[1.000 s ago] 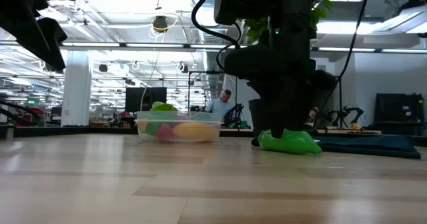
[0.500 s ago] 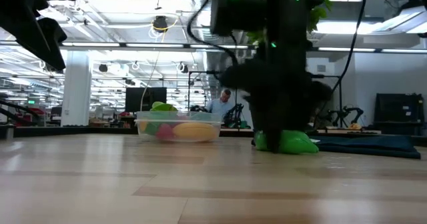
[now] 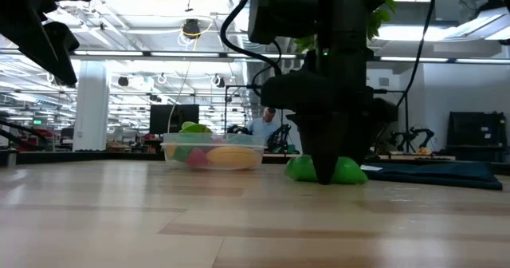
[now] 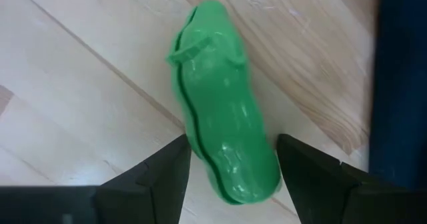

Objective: Pick and placing Produce into tupperware
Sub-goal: Put the green peas into the transparent bin

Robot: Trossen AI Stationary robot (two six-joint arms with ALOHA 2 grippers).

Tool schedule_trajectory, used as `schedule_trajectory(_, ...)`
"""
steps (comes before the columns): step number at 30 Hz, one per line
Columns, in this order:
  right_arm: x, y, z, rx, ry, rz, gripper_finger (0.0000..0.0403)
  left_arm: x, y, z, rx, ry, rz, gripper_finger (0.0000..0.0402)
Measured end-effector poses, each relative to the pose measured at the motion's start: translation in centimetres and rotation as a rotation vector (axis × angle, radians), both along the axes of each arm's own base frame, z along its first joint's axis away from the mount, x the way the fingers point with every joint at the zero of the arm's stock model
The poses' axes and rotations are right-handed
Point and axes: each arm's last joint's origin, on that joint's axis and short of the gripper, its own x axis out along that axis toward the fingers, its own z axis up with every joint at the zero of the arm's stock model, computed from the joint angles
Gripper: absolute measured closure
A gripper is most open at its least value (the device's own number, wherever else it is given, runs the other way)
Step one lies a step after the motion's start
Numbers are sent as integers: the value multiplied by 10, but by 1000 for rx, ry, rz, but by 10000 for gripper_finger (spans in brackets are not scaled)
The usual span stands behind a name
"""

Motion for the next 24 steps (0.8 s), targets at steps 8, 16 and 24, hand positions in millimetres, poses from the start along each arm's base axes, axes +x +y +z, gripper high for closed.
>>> schedule_trajectory(8,1,-3,0,-4,-1,48,186,0,0,0,0,0,1,136)
schedule_trajectory(16,1,-3,-1,-6,-7,96,186,0,0,0,-3,-2,7,136)
schedule_trajectory(24,2,-3,-1,-8,-14,101,209,0,0,0,-6,-5,16,136)
